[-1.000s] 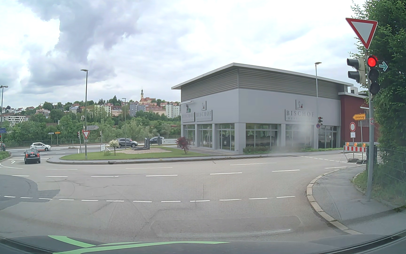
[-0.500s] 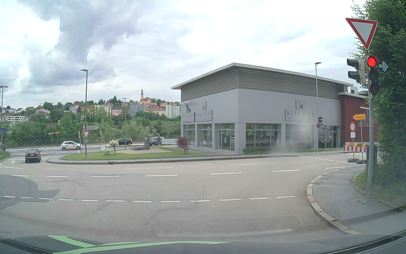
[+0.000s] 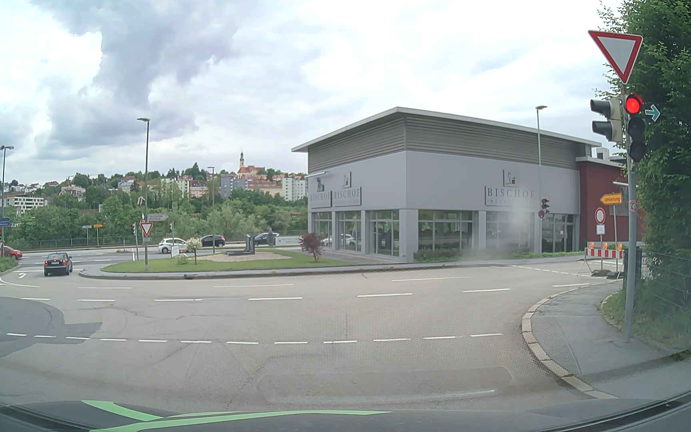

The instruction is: Follow the waypoints while adhering to traffic rules and regulations

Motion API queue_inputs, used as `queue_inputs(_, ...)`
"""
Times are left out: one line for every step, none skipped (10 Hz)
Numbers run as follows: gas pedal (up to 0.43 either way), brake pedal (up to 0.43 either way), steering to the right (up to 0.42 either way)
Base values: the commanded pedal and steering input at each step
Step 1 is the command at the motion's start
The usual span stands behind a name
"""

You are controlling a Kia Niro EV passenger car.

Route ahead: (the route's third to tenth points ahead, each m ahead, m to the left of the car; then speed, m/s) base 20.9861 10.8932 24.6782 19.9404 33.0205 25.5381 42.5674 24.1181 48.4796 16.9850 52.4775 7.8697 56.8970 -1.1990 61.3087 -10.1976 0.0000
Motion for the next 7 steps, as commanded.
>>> queue_inputs(0.0, 0.36, 0.0)
queue_inputs(0.0, 0.36, 0.0)
queue_inputs(0.0, 0.36, 0.0)
queue_inputs(0.0, 0.36, 0.0)
queue_inputs(0.0, 0.36, 0.0)
queue_inputs(0.0, 0.36, 0.0)
queue_inputs(0.0, 0.36, 0.0)
